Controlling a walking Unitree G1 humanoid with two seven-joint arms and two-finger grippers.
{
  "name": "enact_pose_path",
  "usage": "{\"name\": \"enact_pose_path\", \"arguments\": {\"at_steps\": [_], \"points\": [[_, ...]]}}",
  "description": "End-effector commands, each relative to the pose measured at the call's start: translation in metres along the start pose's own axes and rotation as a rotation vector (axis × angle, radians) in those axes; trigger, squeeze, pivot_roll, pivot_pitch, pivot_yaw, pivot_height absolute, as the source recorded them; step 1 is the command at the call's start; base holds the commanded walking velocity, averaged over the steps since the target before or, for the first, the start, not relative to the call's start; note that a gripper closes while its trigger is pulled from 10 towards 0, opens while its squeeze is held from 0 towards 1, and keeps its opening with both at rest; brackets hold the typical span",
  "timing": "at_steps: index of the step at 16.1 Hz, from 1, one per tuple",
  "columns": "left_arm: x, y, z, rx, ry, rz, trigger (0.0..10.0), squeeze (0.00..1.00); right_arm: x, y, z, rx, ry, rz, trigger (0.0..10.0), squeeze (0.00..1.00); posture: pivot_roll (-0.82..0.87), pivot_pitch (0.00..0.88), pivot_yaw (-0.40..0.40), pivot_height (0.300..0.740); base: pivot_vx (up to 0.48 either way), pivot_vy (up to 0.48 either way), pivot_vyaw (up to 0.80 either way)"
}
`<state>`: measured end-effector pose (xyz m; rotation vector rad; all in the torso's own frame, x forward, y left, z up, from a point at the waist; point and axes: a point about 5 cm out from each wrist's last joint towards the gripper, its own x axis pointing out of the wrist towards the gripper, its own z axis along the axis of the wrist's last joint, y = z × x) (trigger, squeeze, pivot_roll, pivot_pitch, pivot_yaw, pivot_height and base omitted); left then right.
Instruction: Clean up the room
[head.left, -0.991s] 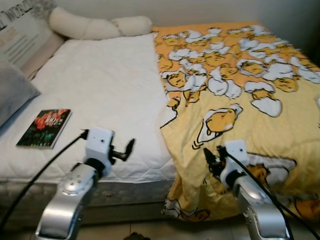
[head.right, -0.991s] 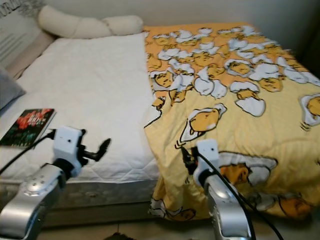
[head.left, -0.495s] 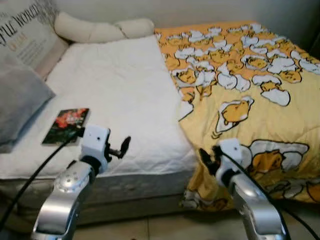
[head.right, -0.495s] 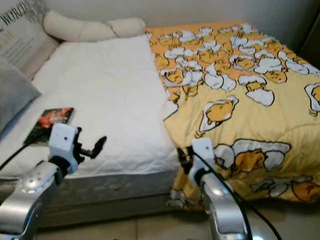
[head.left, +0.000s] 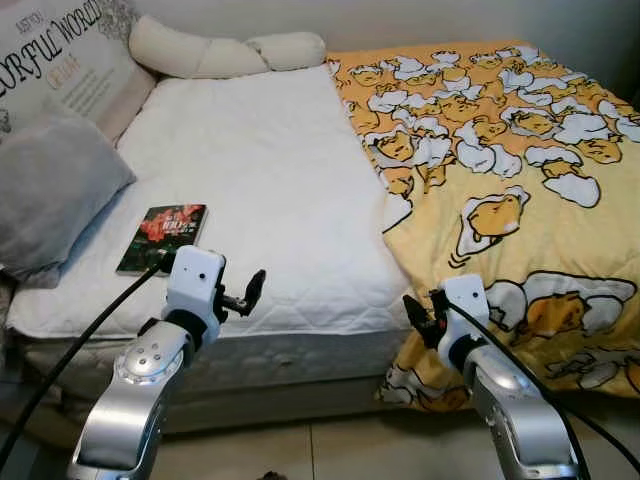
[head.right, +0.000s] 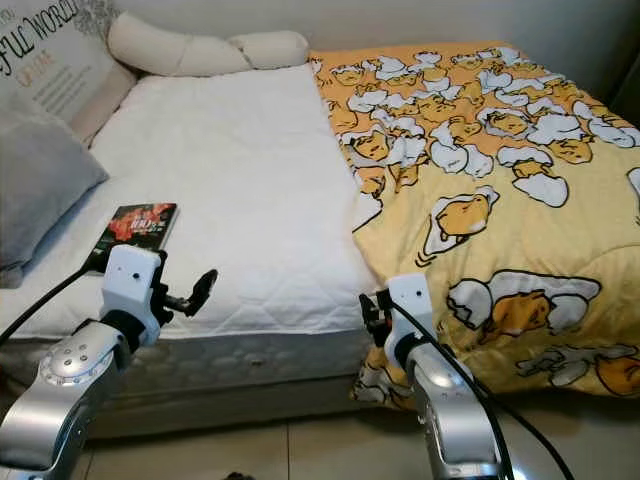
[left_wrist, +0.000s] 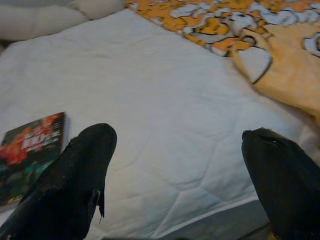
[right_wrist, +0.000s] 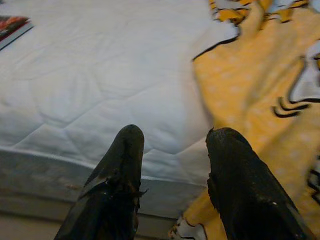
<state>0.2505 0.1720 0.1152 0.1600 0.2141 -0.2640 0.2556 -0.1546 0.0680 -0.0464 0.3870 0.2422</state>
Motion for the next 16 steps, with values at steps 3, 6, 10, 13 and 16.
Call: {"name": "enact_pose_path", "arguments": {"at_steps": [3, 6, 10, 13, 16], "points": [[-0.001, 0.001, 0.003, 0.002, -0.017, 0.007, 10.0, 0.47, 0.005, -0.002, 0.006, -0.040, -0.024, 0.004, 10.0, 0.00, -0.05, 0.000, 0.062, 0.740, 0.292, 0.000, 0.00], [-0.001, 0.000, 0.003, 0.009, -0.015, 0.000, 10.0, 0.48, 0.008, -0.002, 0.009, -0.096, -0.038, -0.002, 10.0, 0.00, -0.05, 0.000, 0.060, 0.740, 0.296, 0.000, 0.00], [-0.001, -0.001, 0.003, 0.010, -0.014, -0.003, 10.0, 0.48, 0.009, -0.003, 0.009, -0.097, -0.043, 0.006, 10.0, 0.00, -0.05, 0.000, 0.057, 0.740, 0.293, 0.000, 0.00], [-0.001, -0.001, 0.003, 0.010, -0.015, -0.004, 10.0, 0.47, 0.010, -0.003, 0.008, -0.095, -0.043, 0.007, 10.0, 0.00, -0.05, 0.000, 0.058, 0.740, 0.292, 0.000, 0.00], [0.000, 0.000, 0.004, 0.010, -0.018, -0.002, 10.0, 0.48, 0.012, -0.002, 0.008, -0.102, -0.044, 0.012, 10.0, 0.00, -0.04, 0.000, 0.056, 0.740, 0.292, 0.000, 0.00]]}}
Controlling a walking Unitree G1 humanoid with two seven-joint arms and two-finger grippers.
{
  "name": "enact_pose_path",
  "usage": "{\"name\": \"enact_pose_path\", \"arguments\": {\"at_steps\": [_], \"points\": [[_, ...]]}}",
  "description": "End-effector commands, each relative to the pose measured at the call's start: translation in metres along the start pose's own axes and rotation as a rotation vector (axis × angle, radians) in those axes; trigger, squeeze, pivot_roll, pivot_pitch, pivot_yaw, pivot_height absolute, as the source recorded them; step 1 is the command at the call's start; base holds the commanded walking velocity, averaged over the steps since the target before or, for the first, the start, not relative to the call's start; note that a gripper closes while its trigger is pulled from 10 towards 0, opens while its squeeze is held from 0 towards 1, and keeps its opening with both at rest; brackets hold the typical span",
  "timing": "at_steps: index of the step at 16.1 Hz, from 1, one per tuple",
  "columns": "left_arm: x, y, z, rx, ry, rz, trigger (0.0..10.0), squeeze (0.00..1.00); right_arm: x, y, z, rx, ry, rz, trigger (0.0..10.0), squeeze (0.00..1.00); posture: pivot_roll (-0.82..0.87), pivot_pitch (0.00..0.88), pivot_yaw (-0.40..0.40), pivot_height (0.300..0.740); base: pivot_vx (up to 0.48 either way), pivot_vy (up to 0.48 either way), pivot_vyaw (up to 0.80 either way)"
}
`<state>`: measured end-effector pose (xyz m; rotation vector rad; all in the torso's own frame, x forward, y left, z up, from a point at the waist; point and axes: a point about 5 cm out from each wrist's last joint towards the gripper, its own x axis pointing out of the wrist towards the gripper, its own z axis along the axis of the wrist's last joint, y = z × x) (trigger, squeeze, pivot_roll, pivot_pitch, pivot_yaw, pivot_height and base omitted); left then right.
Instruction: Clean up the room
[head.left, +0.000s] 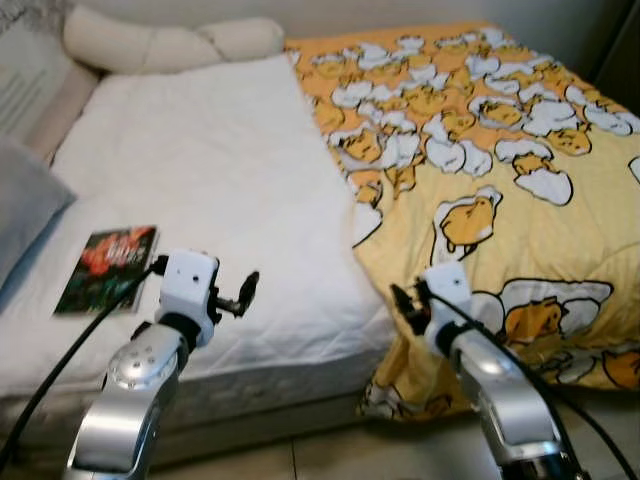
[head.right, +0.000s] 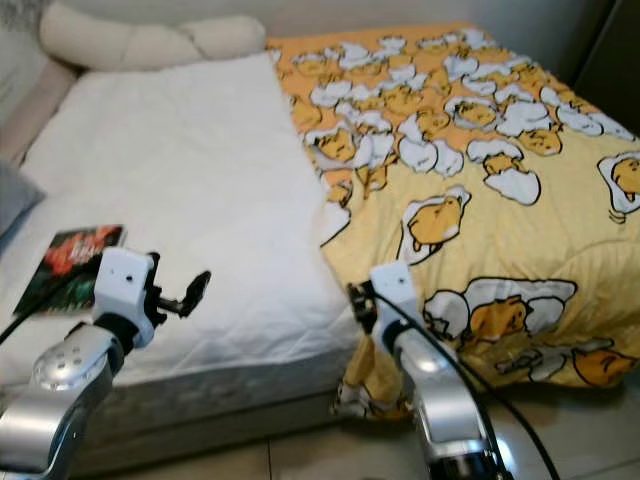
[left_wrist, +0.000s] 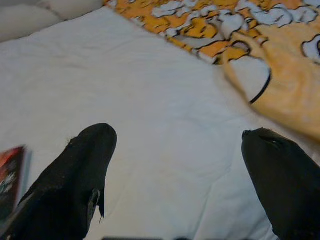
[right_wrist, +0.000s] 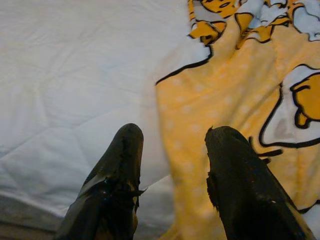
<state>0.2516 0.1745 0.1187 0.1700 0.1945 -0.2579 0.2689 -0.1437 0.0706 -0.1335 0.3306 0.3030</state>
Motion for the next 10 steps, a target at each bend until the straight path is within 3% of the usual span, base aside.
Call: {"name": "enact_pose_path", "arguments": {"at_steps": [1, 9, 10], "points": [[0.001, -0.003, 0.001, -0.001, -0.001, -0.010, 10.0, 0.48, -0.001, -0.009, -0.001, 0.000, 0.002, -0.028, 10.0, 0.00, -0.04, 0.000, 0.057, 0.740, 0.292, 0.000, 0.00], [0.001, -0.005, 0.001, 0.001, 0.003, -0.032, 10.0, 0.46, 0.004, -0.006, -0.002, -0.006, 0.011, -0.003, 10.0, 0.00, -0.04, 0.000, 0.061, 0.740, 0.250, 0.000, 0.00], [0.001, -0.008, 0.000, 0.002, 0.019, -0.075, 10.0, 0.44, 0.007, 0.003, -0.005, 0.019, 0.041, 0.092, 10.0, 0.00, -0.04, 0.000, 0.065, 0.740, 0.000, 0.000, 0.00]]}}
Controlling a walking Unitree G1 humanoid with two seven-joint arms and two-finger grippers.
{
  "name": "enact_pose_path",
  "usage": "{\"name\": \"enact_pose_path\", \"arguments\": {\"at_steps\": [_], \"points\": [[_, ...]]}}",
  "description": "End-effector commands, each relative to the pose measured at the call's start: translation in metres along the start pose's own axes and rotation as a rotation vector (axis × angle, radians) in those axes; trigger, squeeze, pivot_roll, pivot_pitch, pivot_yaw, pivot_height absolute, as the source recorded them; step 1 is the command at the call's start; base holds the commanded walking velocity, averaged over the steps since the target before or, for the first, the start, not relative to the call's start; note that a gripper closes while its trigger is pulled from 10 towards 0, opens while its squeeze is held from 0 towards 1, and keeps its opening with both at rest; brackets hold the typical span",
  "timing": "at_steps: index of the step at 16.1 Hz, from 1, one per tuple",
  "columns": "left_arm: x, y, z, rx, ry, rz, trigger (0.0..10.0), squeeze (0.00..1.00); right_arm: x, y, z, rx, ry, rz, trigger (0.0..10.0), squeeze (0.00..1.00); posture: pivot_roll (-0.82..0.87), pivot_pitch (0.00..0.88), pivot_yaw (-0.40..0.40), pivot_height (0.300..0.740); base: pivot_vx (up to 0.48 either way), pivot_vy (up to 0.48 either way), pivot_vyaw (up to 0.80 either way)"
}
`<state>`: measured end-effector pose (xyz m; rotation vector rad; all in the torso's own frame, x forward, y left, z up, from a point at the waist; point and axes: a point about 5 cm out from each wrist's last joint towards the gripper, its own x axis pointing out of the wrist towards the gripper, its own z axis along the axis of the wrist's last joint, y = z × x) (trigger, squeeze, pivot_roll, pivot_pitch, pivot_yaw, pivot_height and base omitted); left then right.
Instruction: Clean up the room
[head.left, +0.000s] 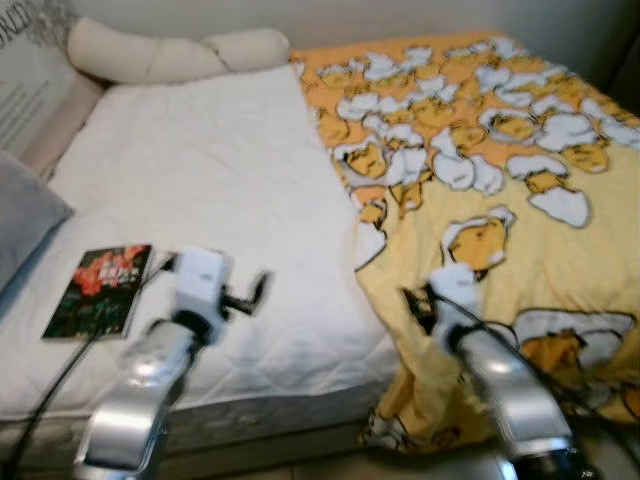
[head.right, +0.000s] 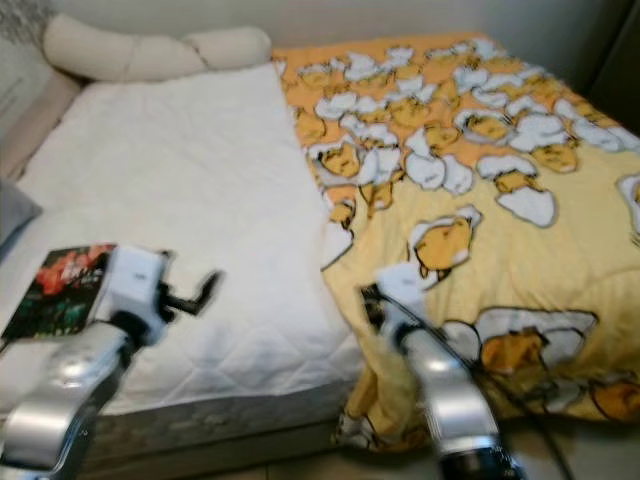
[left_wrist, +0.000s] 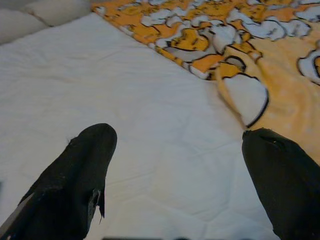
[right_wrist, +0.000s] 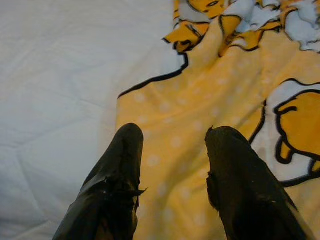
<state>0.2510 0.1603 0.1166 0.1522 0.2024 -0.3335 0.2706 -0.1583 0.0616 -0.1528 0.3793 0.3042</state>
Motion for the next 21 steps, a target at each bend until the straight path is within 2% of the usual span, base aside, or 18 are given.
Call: {"name": "enact_pose_path", "arguments": {"at_steps": [1, 3, 5, 9, 11, 13, 18, 21], "points": [[-0.003, 0.004, -0.001, 0.018, 0.026, -0.015, 10.0, 0.44, 0.008, 0.022, 0.001, 0.049, 0.023, 0.135, 10.0, 1.00, -0.04, 0.000, 0.065, 0.740, 0.000, 0.000, 0.00], [-0.004, 0.001, -0.002, 0.026, 0.035, -0.050, 10.0, 0.42, 0.012, 0.030, -0.009, 0.043, 0.094, 0.187, 10.0, 1.00, -0.03, 0.000, 0.063, 0.740, 0.000, 0.000, 0.00], [-0.009, -0.010, -0.005, 0.052, 0.066, -0.177, 10.0, 0.42, 0.022, 0.044, -0.025, -0.001, 0.170, 0.274, 10.0, 1.00, -0.02, 0.000, 0.061, 0.740, 0.000, 0.000, 0.00], [-0.013, -0.019, -0.005, 0.082, 0.107, -0.313, 10.0, 0.41, 0.045, 0.053, -0.029, -0.022, 0.242, 0.284, 10.0, 1.00, 0.01, 0.000, 0.066, 0.740, 0.000, 0.000, 0.00], [-0.016, -0.024, -0.004, 0.110, 0.142, -0.445, 10.0, 0.42, 0.055, 0.047, -0.035, -0.040, 0.324, 0.198, 10.0, 1.00, 0.02, 0.000, 0.063, 0.740, 0.000, 0.000, 0.00], [-0.019, -0.027, -0.005, 0.157, 0.182, -0.559, 10.0, 0.42, 0.060, 0.030, -0.038, -0.132, 0.383, 0.097, 10.0, 1.00, 0.03, 0.029, 0.061, 0.740, 0.000, 0.000, 0.00], [-0.022, -0.029, -0.003, 0.164, 0.193, -0.618, 10.0, 0.42, 0.060, -0.007, -0.030, -0.179, 0.386, -0.088, 10.0, 1.00, 0.03, 0.045, 0.056, 0.740, 0.000, 0.000, 0.00], [-0.023, -0.032, -0.004, 0.159, 0.195, -0.637, 10.0, 0.42, 0.059, -0.017, -0.030, -0.154, 0.384, -0.126, 10.0, 1.00, 0.02, 0.044, 0.057, 0.740, 0.000, 0.000, 0.00]]}}
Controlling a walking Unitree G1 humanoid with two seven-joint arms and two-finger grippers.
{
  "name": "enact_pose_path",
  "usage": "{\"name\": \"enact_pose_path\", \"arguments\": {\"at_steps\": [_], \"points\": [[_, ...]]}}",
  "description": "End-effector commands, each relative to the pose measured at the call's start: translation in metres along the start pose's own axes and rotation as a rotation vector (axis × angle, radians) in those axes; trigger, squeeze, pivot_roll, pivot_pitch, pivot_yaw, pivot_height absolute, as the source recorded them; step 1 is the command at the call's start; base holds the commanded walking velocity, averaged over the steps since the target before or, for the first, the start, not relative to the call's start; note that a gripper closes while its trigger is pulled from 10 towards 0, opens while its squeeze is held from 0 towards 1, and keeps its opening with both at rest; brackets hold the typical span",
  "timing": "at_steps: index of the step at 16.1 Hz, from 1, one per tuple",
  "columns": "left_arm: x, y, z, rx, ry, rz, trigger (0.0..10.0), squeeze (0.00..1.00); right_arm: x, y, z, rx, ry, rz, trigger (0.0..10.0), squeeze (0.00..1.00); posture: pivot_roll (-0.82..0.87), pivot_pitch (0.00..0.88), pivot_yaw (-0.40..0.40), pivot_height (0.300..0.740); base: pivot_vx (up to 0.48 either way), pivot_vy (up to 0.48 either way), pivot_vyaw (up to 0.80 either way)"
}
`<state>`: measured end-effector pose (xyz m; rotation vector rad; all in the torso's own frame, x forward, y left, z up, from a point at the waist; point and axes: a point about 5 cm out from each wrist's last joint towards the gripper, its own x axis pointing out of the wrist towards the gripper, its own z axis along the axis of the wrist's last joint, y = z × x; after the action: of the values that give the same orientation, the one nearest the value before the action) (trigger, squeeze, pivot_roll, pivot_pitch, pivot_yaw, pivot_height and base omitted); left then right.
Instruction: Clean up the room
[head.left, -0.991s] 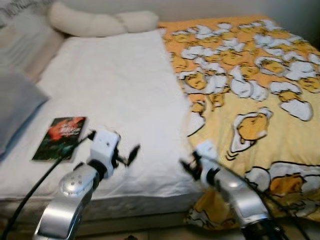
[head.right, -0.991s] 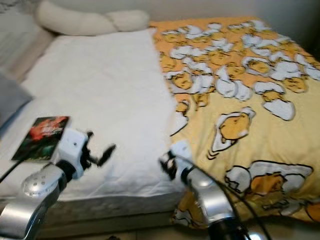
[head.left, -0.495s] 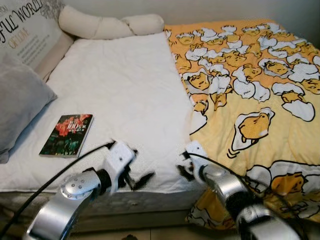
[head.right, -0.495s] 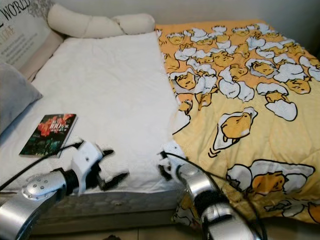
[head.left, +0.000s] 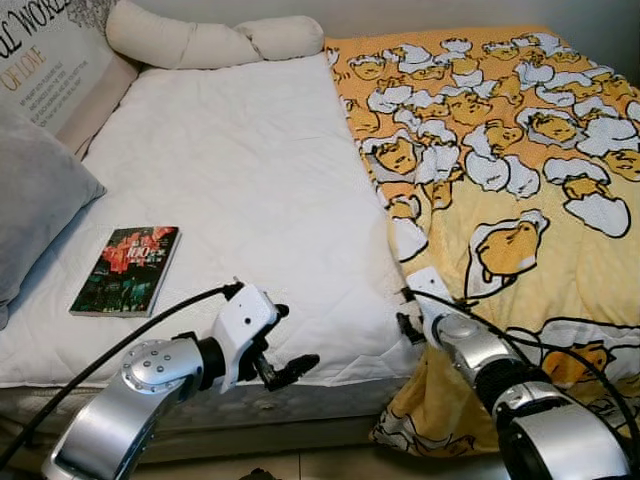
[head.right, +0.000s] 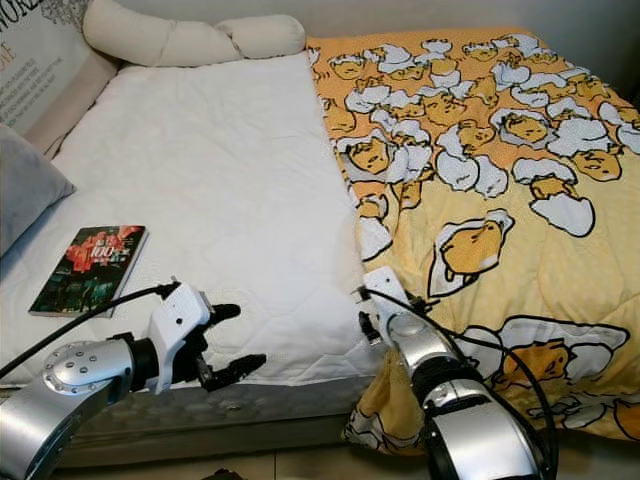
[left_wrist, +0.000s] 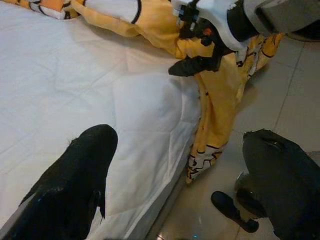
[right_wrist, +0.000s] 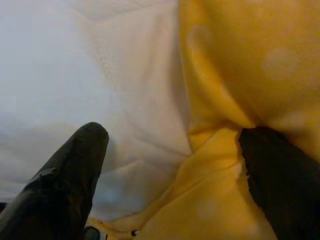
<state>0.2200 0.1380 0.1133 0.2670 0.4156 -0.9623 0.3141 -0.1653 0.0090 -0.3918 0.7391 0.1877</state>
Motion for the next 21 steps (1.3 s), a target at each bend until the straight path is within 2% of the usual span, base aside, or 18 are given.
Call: {"name": "enact_pose_path", "arguments": {"at_steps": [1, 3, 5, 6, 8, 9, 10, 11, 12, 13, 14, 18, 19, 20, 21], "points": [[0.000, -0.002, 0.000, 0.009, 0.007, -0.011, 10.0, 0.42, 0.000, -0.002, 0.000, 0.031, -0.002, 0.004, 10.0, 1.00, 0.02, 0.046, 0.058, 0.740, 0.000, 0.000, 0.00], [-0.001, -0.004, 0.000, 0.010, 0.009, -0.013, 10.0, 0.42, 0.000, 0.000, -0.007, 0.043, 0.019, 0.027, 10.0, 1.00, 0.03, 0.048, 0.057, 0.740, 0.000, 0.000, 0.00], [-0.002, -0.003, 0.000, 0.012, 0.011, -0.008, 10.0, 0.42, -0.001, -0.006, -0.014, 0.038, 0.036, -0.002, 10.0, 1.00, 0.03, 0.048, 0.053, 0.740, 0.000, 0.000, 0.00], [-0.003, -0.003, 0.000, 0.012, 0.011, -0.003, 10.0, 0.42, -0.001, -0.015, -0.014, 0.046, 0.028, -0.044, 10.0, 0.90, 0.03, 0.046, 0.051, 0.740, 0.000, 0.000, 0.00], [-0.003, -0.003, -0.001, 0.011, 0.012, 0.001, 10.0, 0.42, -0.003, -0.024, -0.013, 0.068, 0.019, -0.070, 10.0, 0.45, 0.03, 0.040, 0.053, 0.740, 0.000, 0.000, 0.00], [-0.003, -0.003, -0.001, 0.010, 0.012, 0.001, 10.0, 0.42, -0.003, -0.026, -0.015, 0.068, 0.027, -0.066, 10.0, 0.00, 0.02, 0.035, 0.054, 0.740, 0.000, 0.000, 0.00], [-0.003, -0.004, -0.001, 0.010, 0.011, 0.000, 10.0, 0.42, -0.003, -0.026, -0.017, 0.072, 0.032, -0.061, 10.0, 0.00, 0.02, 0.031, 0.055, 0.740, 0.000, 0.000, 0.00], [-0.002, -0.004, -0.001, 0.009, 0.009, -0.001, 10.0, 0.42, -0.003, -0.026, -0.020, 0.081, 0.043, -0.053, 6.4, 0.00, 0.02, 0.026, 0.057, 0.740, 0.000, 0.000, 0.00], [-0.001, -0.004, 0.000, 0.009, 0.005, -0.002, 10.0, 0.42, -0.004, -0.025, -0.024, 0.097, 0.054, -0.043, 2.0, 0.00, 0.02, 0.023, 0.058, 0.740, 0.000, 0.000, 0.00], [0.000, -0.004, 0.000, 0.011, 0.003, -0.004, 10.0, 0.42, -0.004, -0.024, -0.026, 0.116, 0.061, -0.036, 0.7, 0.00, 0.02, 0.023, 0.058, 0.740, 0.000, 0.000, 0.00], [0.000, -0.004, 0.001, 0.014, 0.001, -0.006, 10.0, 0.42, -0.004, -0.024, -0.027, 0.125, 0.063, -0.038, 0.0, 0.00, 0.02, 0.019, 0.059, 0.740, 0.000, 0.000, 0.00], [-0.002, -0.001, 0.002, 0.020, 0.000, 0.006, 10.0, 0.42, -0.003, -0.024, -0.011, 0.263, -0.033, -0.027, 0.2, 0.00, 0.02, 0.011, 0.052, 0.740, 0.000, 0.000, 0.00], [-0.002, -0.001, 0.001, 0.019, 0.001, 0.008, 10.0, 0.42, -0.003, -0.023, -0.010, 0.245, -0.042, -0.022, 2.1, 0.00, 0.02, 0.010, 0.052, 0.740, 0.000, 0.000, 0.00], [-0.002, -0.001, 0.001, 0.019, 0.001, 0.008, 10.0, 0.42, -0.003, -0.023, -0.010, 0.245, -0.042, -0.022, 2.1, 0.00, 0.02, 0.010, 0.052, 0.740, 0.000, 0.000, 0.00], [-0.002, -0.002, 0.000, 0.017, 0.001, 0.008, 10.0, 0.42, -0.004, -0.026, -0.011, 0.229, -0.052, -0.045, 7.9, 0.00, 0.02, 0.009, 0.052, 0.740, 0.000, 0.000, 0.00]]}}
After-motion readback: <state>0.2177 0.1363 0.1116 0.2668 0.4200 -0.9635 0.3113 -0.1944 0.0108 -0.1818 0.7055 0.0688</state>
